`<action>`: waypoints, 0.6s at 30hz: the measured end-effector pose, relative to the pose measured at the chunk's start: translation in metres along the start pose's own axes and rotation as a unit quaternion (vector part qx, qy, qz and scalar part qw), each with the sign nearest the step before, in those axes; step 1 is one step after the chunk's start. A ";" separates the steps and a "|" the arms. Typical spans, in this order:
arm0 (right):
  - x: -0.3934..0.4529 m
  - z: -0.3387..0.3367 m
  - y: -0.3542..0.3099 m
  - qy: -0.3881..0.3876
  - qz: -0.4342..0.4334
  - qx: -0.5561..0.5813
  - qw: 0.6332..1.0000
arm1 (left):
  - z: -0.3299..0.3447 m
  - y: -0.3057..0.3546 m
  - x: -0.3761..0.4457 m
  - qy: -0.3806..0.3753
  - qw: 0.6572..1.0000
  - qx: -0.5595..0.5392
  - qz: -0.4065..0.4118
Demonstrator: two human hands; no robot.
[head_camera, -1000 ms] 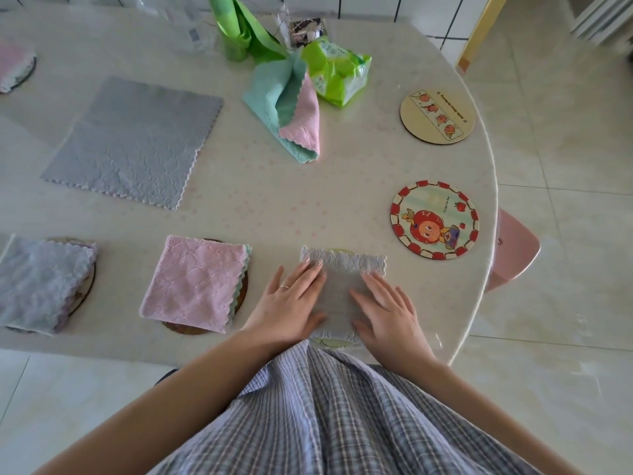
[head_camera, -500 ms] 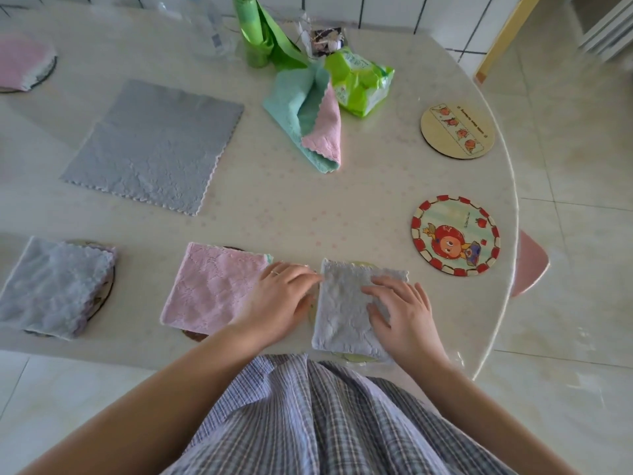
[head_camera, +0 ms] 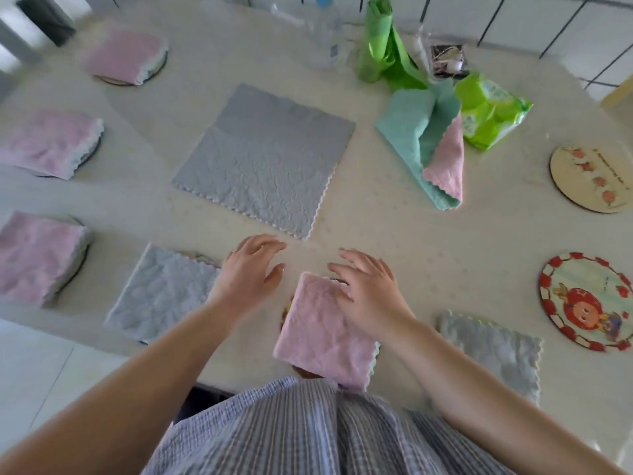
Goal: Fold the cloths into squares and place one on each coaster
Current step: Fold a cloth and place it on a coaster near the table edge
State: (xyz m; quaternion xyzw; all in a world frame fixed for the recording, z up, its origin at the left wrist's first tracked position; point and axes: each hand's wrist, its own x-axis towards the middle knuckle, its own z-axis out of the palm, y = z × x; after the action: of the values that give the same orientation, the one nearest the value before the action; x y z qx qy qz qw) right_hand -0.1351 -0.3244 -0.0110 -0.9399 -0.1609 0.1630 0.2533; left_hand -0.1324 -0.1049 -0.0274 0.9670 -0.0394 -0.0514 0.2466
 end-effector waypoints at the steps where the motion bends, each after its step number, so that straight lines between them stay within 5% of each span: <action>1: 0.011 0.003 -0.008 -0.011 -0.004 -0.011 1.000 | -0.003 -0.012 0.004 -0.011 1.000 0.009 -0.014; 7: 0.058 0.021 -0.036 -0.065 0.010 -0.064 0.996 | -0.005 -0.052 0.023 -0.091 0.989 0.113 -0.020; 13: 0.078 0.030 -0.040 -0.079 0.034 -0.071 0.994 | -0.004 -0.062 0.040 -0.072 0.986 0.141 0.051; 18: 0.085 0.032 -0.038 -0.063 0.032 -0.104 0.992 | -0.008 -0.071 0.056 -0.087 0.984 0.152 0.014</action>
State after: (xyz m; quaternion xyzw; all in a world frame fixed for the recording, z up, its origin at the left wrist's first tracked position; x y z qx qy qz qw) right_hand -0.0797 -0.2469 -0.0359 -0.9535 -0.1627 0.2126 0.1380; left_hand -0.0727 -0.0446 -0.0588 0.9844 -0.0813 -0.1257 0.0929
